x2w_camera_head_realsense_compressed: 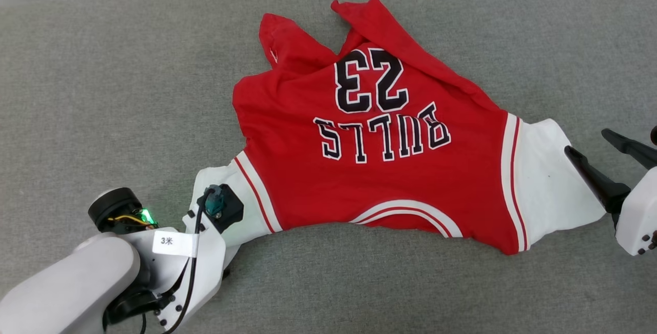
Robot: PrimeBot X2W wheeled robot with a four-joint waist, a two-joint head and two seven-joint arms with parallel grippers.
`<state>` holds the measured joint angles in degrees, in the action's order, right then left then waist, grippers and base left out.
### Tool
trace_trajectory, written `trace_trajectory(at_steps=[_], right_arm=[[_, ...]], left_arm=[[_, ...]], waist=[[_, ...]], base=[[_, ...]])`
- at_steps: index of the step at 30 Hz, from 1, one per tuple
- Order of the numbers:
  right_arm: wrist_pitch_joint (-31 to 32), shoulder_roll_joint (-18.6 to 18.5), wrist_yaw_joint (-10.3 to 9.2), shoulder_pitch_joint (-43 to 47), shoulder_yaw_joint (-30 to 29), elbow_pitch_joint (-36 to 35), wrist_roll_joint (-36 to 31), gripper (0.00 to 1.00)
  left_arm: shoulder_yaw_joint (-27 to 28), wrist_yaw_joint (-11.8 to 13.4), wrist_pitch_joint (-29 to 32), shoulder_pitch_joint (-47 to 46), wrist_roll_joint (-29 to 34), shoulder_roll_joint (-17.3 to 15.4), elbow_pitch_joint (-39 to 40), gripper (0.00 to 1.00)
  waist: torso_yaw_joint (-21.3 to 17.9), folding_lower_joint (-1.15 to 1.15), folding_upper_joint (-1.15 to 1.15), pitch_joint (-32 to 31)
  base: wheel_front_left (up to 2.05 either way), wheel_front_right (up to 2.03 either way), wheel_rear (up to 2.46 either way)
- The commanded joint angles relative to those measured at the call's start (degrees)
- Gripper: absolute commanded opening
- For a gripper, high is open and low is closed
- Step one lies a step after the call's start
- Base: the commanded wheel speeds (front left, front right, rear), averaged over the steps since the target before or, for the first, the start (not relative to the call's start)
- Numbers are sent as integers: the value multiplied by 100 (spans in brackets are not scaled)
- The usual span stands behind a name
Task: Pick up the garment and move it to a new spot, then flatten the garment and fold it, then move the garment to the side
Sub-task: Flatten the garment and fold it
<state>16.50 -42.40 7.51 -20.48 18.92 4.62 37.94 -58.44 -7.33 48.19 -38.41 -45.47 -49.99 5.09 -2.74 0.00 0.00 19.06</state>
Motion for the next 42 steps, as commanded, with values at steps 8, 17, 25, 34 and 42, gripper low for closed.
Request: trace_trajectory(at_steps=[8, 17, 25, 34, 42], right_arm=[[-17, 73, -4, -5, -65, -19, -66, 100], [565, -495, -4, -51, 16, -21, 161, 100], [2543, -1143, -4, -338, 514, -128, 810, 100], [2959, -785, -4, -688, 1067, 685, 756, 100], [2576, -178, 6, -480, 2014, 1292, 933, 100]], left_arm=[[-533, -6, -194, -160, -34, -45, -344, 0], [-150, 157, -1134, -250, 172, -232, -228, 0], [-18, 311, -1410, -207, 248, -454, -27, 0], [36, 337, -1507, -416, 352, -347, 131, 0], [29, 307, -1585, -474, 371, -282, 81, 0]], waist=[[-11, 0, 0, 46], [139, 0, 0, -210], [266, 0, 0, -136], [413, 0, 0, 223], [423, 0, 0, 311]], base=[[0, 0, 0], [0, 0, 0], [0, 0, 0], [0, 0, 0], [0, 0, 0]])
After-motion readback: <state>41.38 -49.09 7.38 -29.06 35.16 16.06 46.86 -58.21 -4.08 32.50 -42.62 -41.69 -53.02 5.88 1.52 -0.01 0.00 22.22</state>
